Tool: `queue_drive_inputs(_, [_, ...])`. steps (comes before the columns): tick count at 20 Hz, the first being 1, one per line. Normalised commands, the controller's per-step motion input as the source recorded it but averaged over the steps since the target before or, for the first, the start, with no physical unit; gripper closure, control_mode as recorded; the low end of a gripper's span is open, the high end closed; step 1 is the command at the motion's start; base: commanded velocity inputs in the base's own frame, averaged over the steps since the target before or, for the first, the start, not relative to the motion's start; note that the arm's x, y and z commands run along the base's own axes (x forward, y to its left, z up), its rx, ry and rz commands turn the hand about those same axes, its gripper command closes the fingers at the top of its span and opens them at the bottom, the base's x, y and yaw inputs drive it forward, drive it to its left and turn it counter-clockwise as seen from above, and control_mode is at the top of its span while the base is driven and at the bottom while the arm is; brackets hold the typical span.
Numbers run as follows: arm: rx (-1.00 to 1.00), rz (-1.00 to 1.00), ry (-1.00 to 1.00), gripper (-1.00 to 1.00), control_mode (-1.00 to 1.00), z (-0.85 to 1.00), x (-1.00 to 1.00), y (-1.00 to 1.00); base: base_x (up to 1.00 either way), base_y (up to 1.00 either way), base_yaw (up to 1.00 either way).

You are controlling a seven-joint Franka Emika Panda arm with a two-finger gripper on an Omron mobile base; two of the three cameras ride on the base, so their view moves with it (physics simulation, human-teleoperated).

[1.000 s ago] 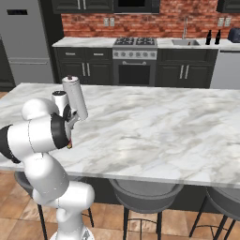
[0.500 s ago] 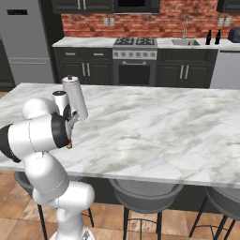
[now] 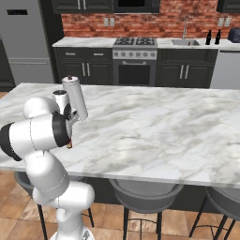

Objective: Place the large bottle from the dining counter next to the other large bottle outside the sink, and place the small bottle from the dining counter next to the other small bottle inside the sink.

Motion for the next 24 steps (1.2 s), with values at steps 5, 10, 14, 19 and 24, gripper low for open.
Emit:
queue_drive_inputs(5, [0.0,0.0,0.06,1.0,-1.0,-0.06,0.0,0.0,0.0,0.0,0.0])
queue_drive_inputs(10, [0.0,0.0,0.0,1.0,-1.0,0.0,0.0,0.0,0.0,0.0,0.0])
queue_drive_inputs(14, [0.0,0.0,0.0,1.0,-1.0,0.0,-0.04,0.0,0.0,0.0,0.0])
queue_drive_inputs(19, [0.0,0.0,0.0,1.0,-1.0,0.16,-0.22,-0.03,0.0,0.0,0.0])
queue_drive_inputs(24, [0.0,0.0,0.0,1.0,-1.0,0.42,-0.36,-0.15,0.0,0.0,0.0])
